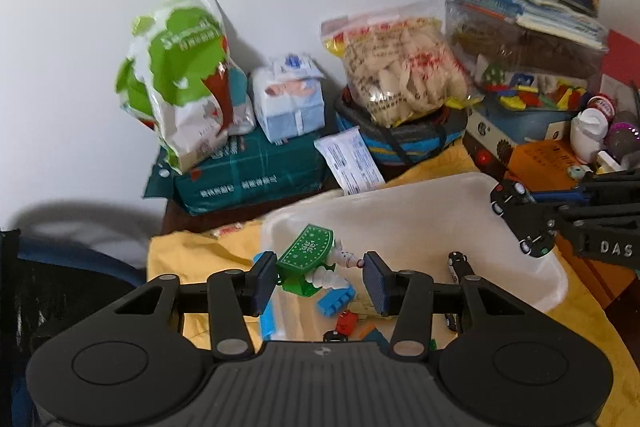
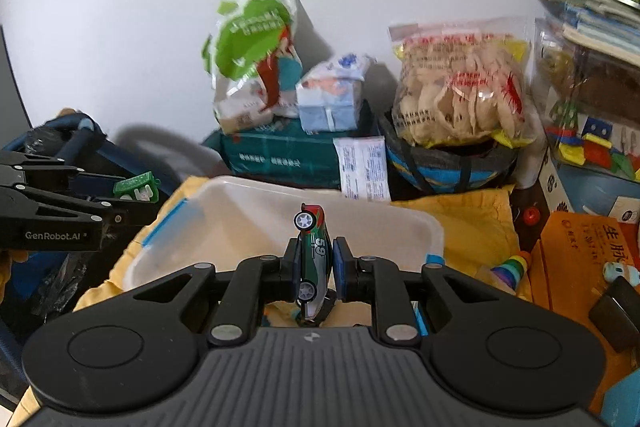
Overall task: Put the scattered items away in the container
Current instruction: 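Grasp the black car with the right tool while the left tool grasps the green figure, then release the car and figure into the bin from both tools, then grasp the red block with the right tool while the left tool grasps the tan block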
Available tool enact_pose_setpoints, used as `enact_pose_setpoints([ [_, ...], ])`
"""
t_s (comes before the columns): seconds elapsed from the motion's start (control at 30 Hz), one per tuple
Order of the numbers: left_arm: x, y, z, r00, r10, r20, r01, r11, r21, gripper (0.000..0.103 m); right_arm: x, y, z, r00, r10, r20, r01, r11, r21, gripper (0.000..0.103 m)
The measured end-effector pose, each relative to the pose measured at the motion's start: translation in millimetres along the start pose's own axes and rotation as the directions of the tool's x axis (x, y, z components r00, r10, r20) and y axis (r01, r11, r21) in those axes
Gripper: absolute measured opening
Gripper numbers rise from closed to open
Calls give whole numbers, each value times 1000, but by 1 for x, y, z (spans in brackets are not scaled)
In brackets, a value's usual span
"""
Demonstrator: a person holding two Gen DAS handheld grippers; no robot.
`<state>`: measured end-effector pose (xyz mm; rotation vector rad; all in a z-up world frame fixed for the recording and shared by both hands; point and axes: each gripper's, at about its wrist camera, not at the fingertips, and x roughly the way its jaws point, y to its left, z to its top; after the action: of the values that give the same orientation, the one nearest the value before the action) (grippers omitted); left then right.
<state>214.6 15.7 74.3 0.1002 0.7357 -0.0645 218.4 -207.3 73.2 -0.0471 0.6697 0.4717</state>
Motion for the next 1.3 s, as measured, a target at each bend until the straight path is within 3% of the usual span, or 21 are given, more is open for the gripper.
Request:
enact_pose_setpoints([
  [0.07,14,-1,4,999,9,-45,-9,1000,5,57,12,-3,3,999,1,-43,-1,1000,2,21],
  [0.17,28,-1,3,997,42,-71,-40,999,30,59,20,-4,4,998,-16,-60,16,1000,-9,43],
  [0.27,29,-1,-4,996,50,-68,-48,998,40,60,17,-3,0,999,-21,-41,20,999,-33,48],
  [0.43,16,-6,-22,998,44,-44,-42,998,56,60,2,3,-20,1000,-7,-25,5,999,-49,50],
  [0.57,-6,-21,-58,1000,10,-15,-9,997,75,63,-14,17,-60,999,26,-31,-27,999,-39,51],
  [0.73,-13,-45,-113,999,-46,-25,48,995,91,63,-11,43,-133,989,52,-141,-55,998,-13,51],
  [0.83,-1,-58,-139,996,-48,-73,58,988,142,63,0,58,-162,978,58,-199,-61,998,-10,51],
  [1.03,5,-54,-163,993,-37,-113,52,989,135,63,29,70,-181,967,40,-252,-34,999,29,51],
  [1.3,4,-49,-177,992,-31,-125,46,992,119,63,38,78,-178,965,68,-253,-62,998,32,44],
])
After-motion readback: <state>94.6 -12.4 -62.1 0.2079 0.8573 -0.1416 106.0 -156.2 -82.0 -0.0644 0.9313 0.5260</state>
